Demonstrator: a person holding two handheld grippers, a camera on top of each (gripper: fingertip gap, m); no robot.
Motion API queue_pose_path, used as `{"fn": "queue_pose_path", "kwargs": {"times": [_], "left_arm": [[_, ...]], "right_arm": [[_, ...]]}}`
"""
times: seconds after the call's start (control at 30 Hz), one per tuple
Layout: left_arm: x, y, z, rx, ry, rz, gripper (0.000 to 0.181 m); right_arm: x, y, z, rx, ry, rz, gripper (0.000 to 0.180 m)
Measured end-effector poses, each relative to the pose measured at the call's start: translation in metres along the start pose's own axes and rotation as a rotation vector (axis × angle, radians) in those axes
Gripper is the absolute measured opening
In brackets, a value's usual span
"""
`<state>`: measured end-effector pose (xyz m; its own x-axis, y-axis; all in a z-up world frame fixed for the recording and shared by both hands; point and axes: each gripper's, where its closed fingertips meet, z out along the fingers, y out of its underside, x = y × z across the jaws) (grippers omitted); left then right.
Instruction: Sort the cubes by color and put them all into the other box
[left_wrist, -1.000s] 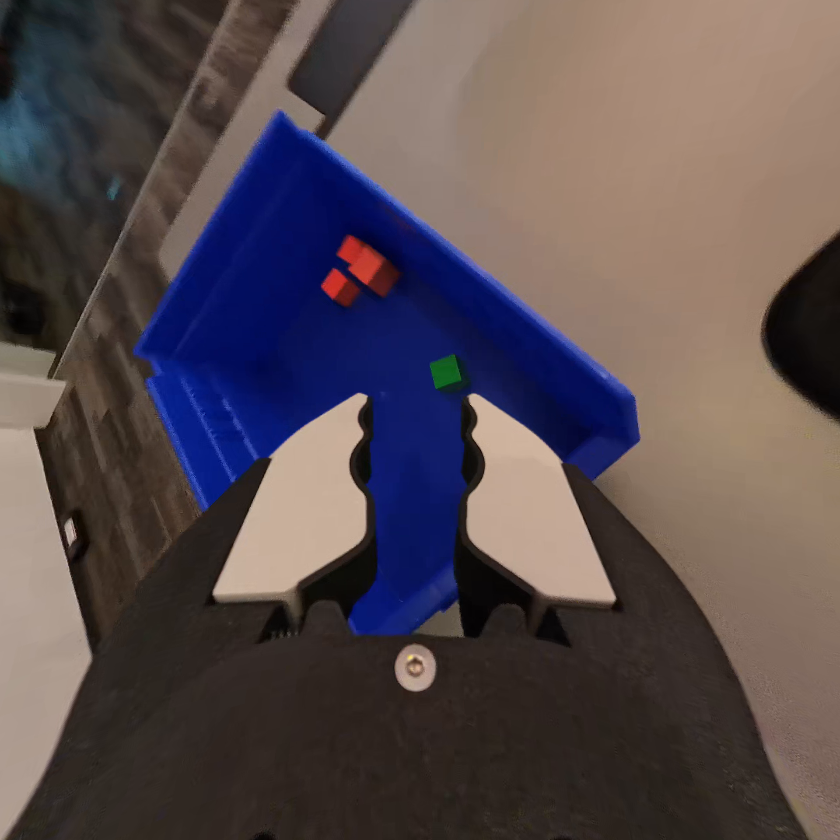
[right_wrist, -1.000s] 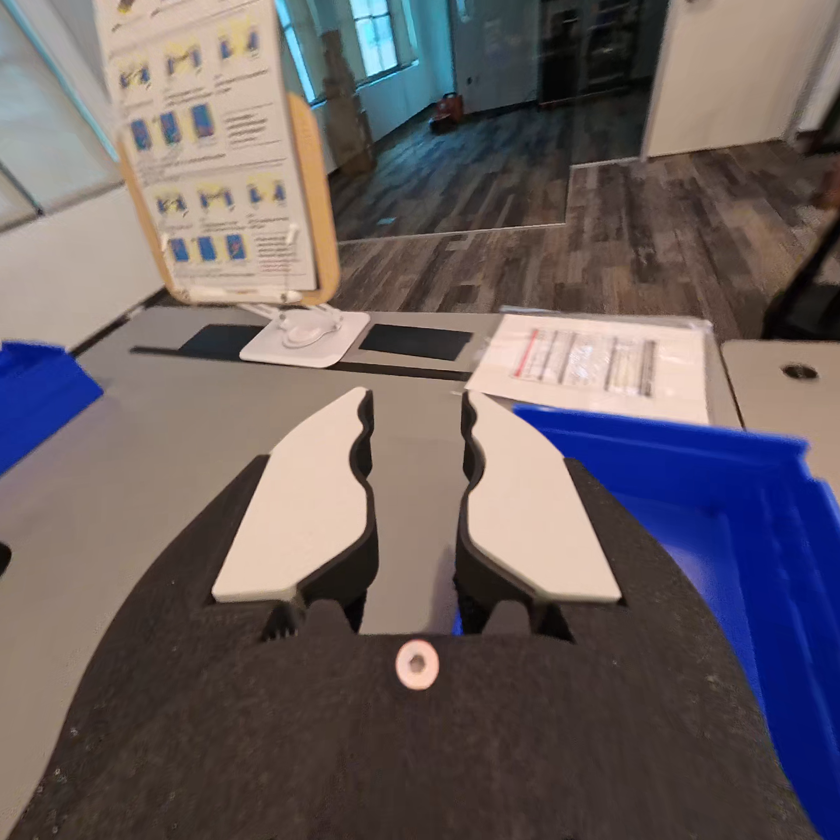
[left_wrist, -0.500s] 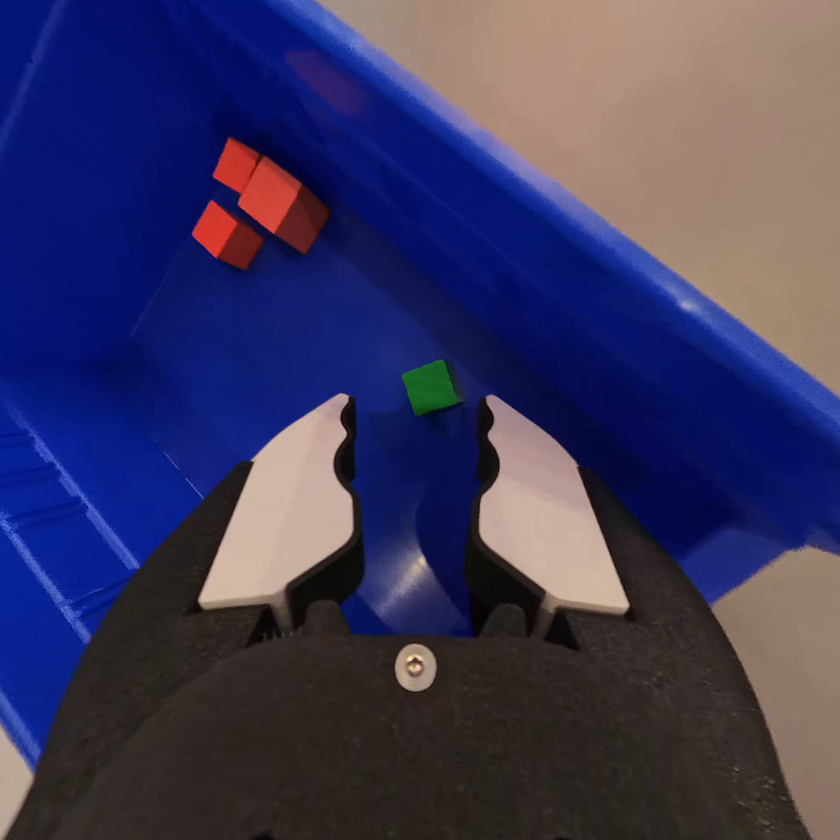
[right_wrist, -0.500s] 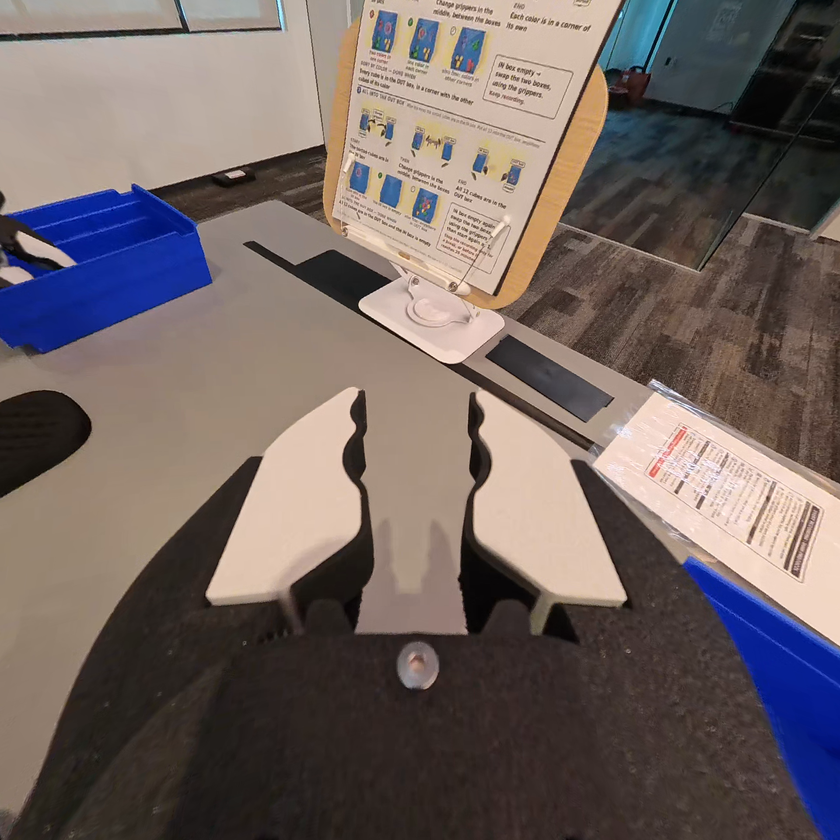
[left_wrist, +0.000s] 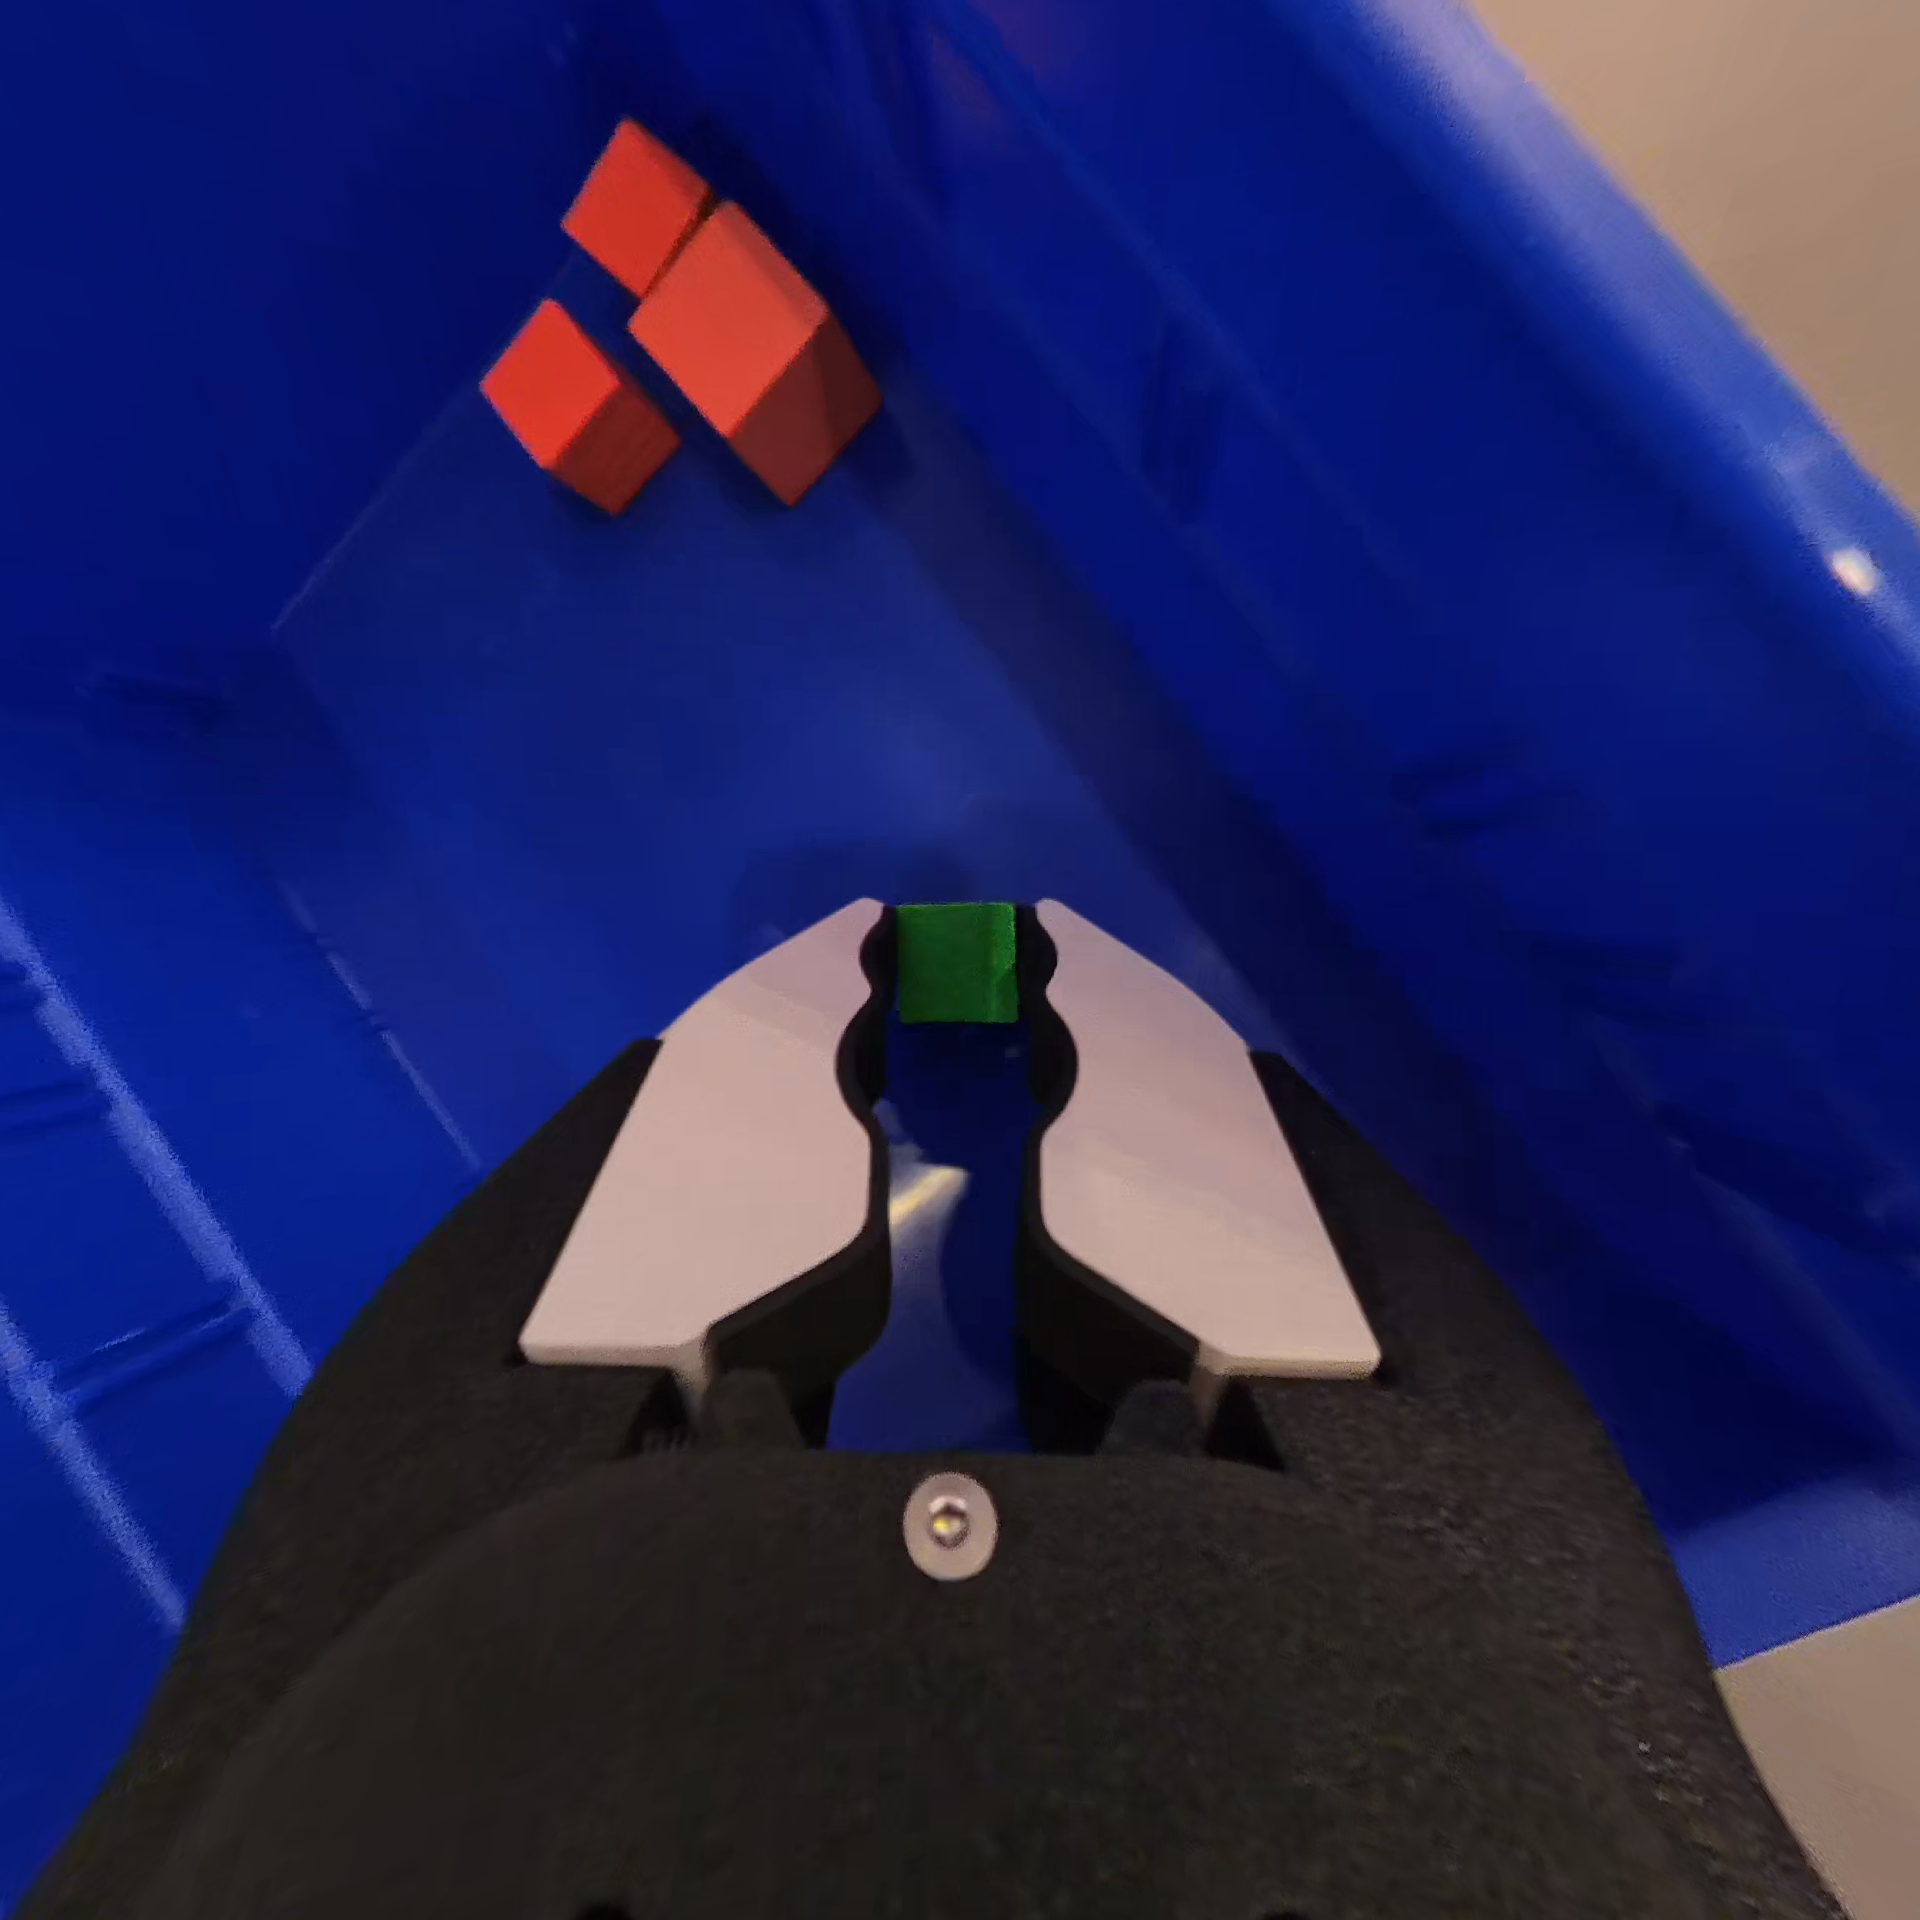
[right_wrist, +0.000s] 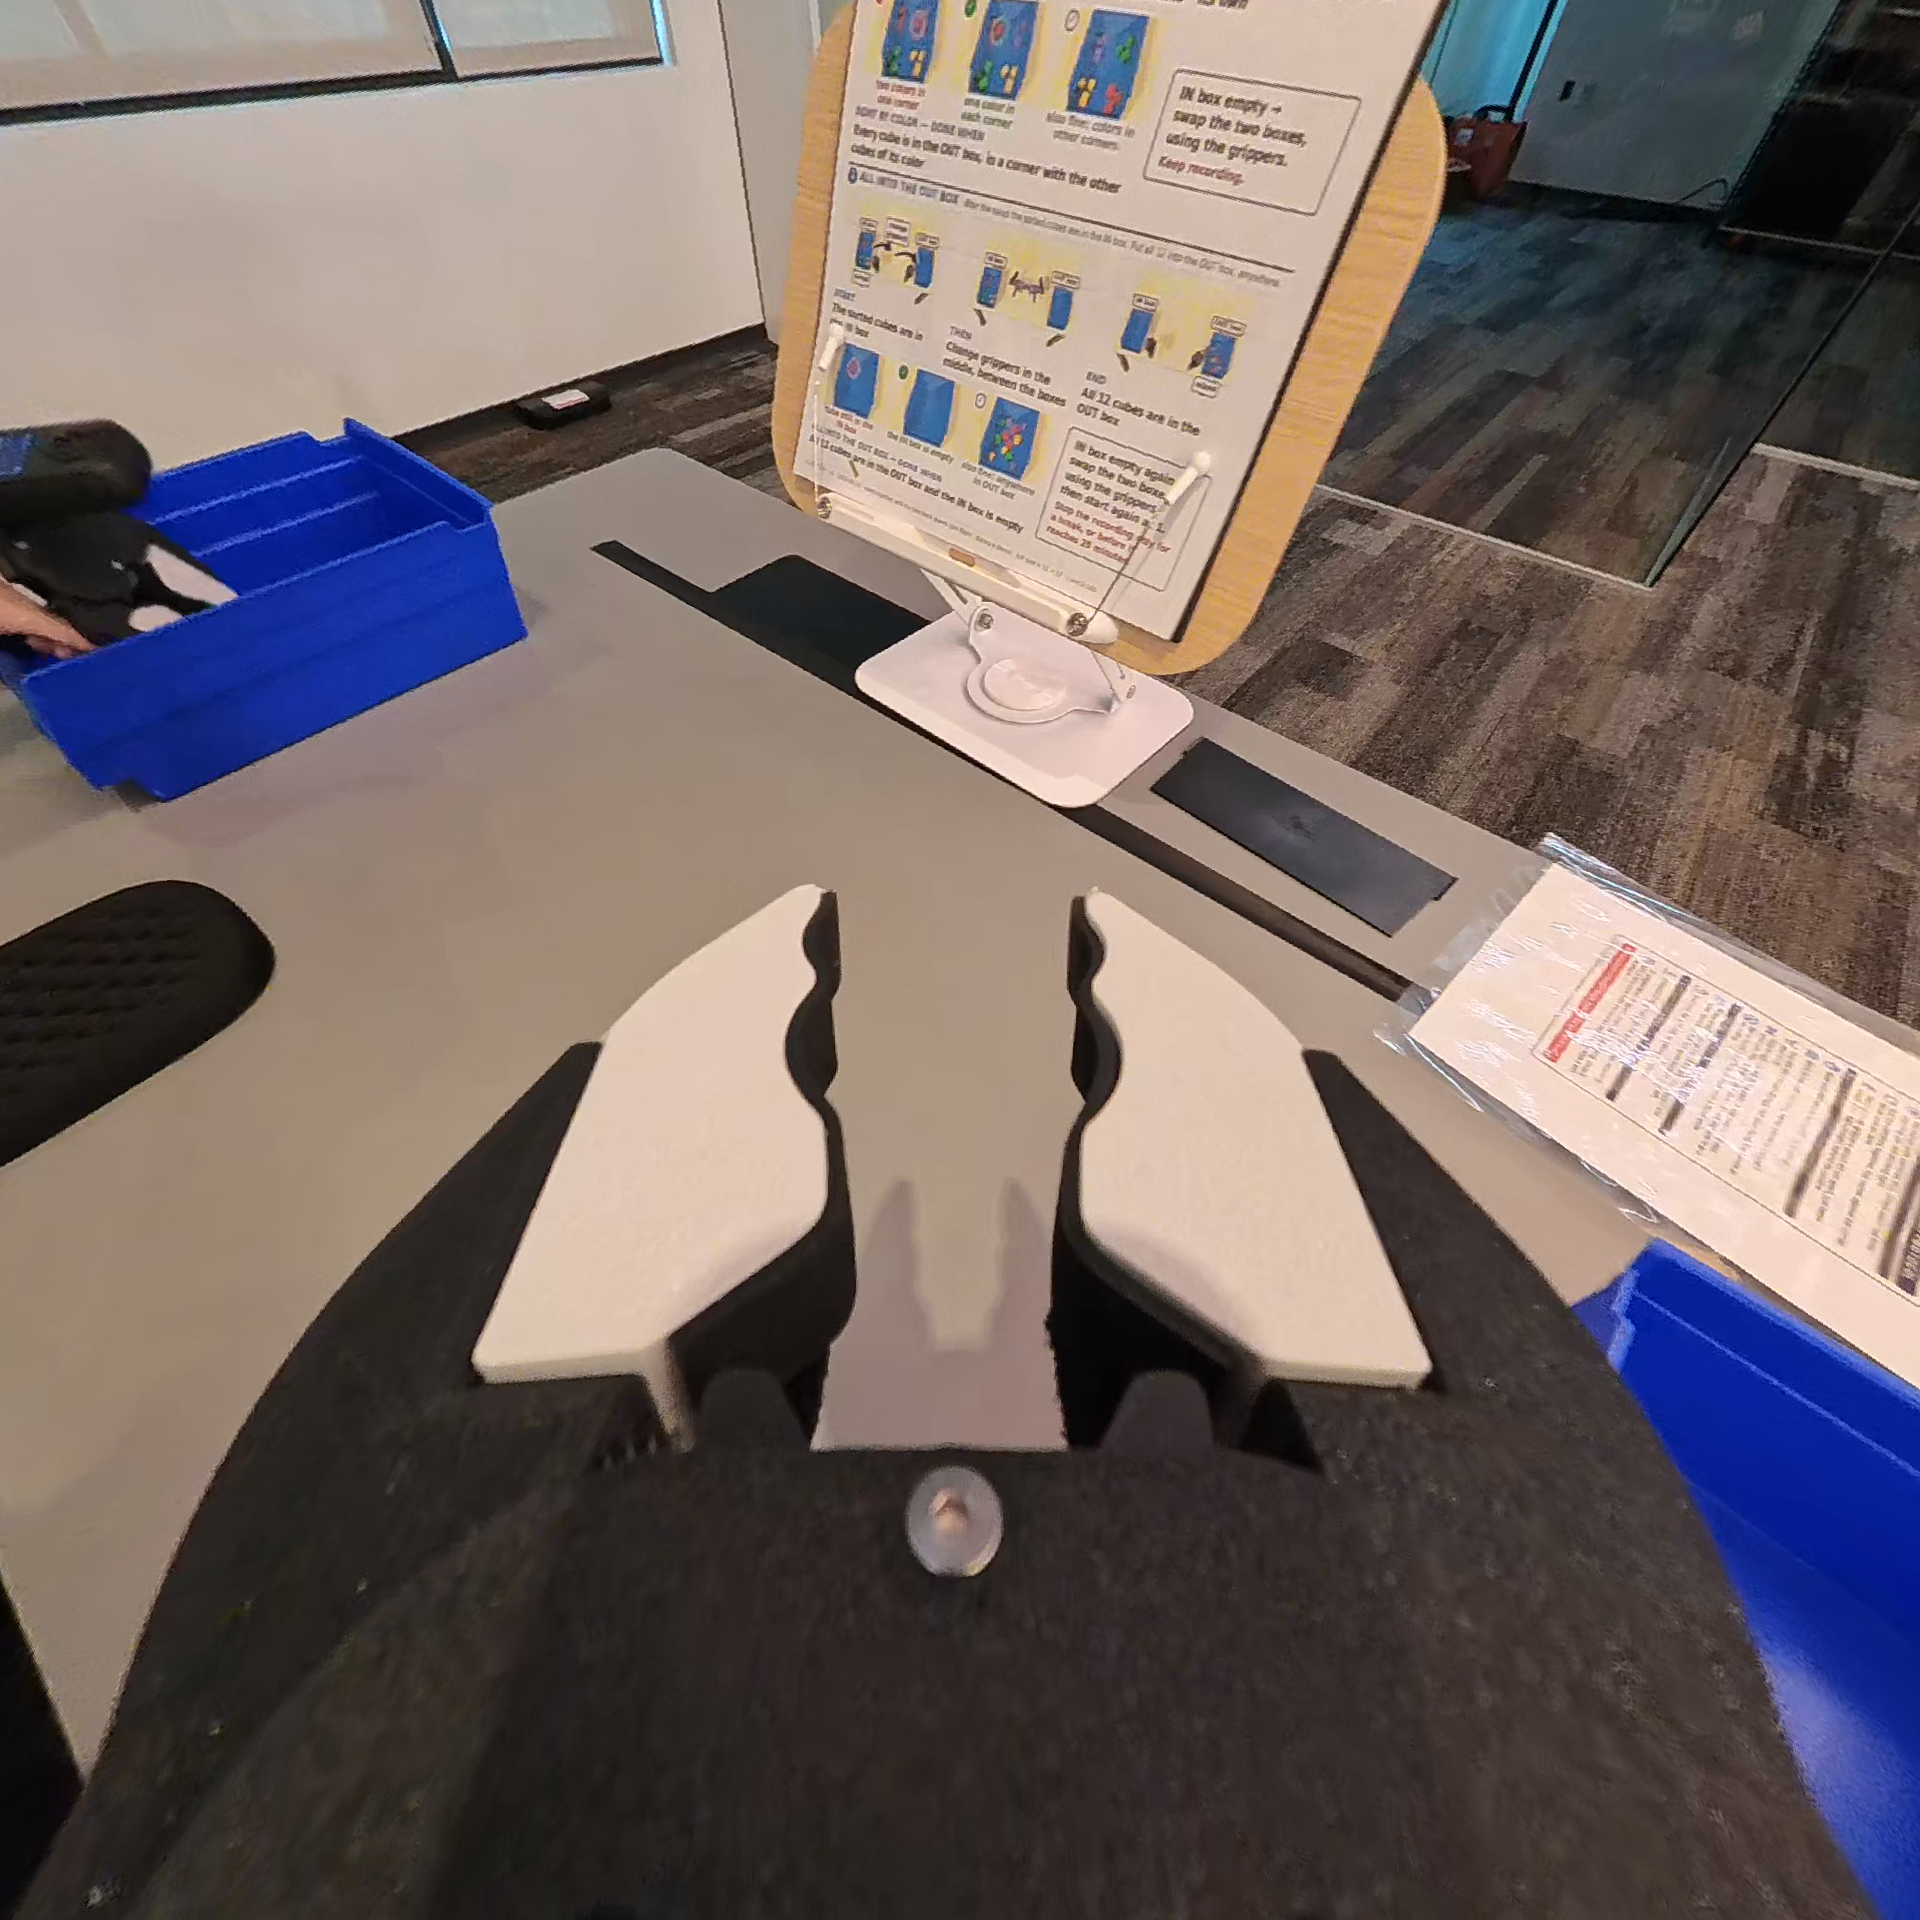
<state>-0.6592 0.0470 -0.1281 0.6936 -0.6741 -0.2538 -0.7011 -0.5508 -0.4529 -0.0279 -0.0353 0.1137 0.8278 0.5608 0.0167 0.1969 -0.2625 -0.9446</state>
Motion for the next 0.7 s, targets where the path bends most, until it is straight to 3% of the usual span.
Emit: {"fn": "queue_pose_path", "kwargs": {"times": [0.1,0.2,0.27,0.37,0.53,0.7], "left_arm": [[-0.012,-0.022,-0.029,0.171,-0.087,-0.006,0.022],[-0.004,-0.073,-0.092,0.472,-0.165,0.016,0.022],[0.019,-0.111,-0.137,0.666,-0.188,0.07,0.022],[0.068,-0.162,-0.179,0.821,-0.224,0.189,0.022],[0.154,-0.232,-0.192,0.92,-0.22,0.386,0.022],[0.202,-0.278,-0.187,0.944,-0.215,0.48,0.022]], "right_arm": [[-0.013,-0.003,0.009,-0.009,-0.045,-0.01,0.04],[-0.042,-0.008,0.032,-0.039,-0.119,-0.063,0.04],[-0.075,-0.017,0.054,-0.047,-0.206,-0.078,0.04],[-0.142,-0.037,0.092,-0.022,-0.389,-0.055,0.042],[-0.239,-0.061,0.141,-0.03,-0.607,-0.007,0.048],[-0.256,-0.068,0.17,-0.081,-0.577,0.045,0.05]]}}
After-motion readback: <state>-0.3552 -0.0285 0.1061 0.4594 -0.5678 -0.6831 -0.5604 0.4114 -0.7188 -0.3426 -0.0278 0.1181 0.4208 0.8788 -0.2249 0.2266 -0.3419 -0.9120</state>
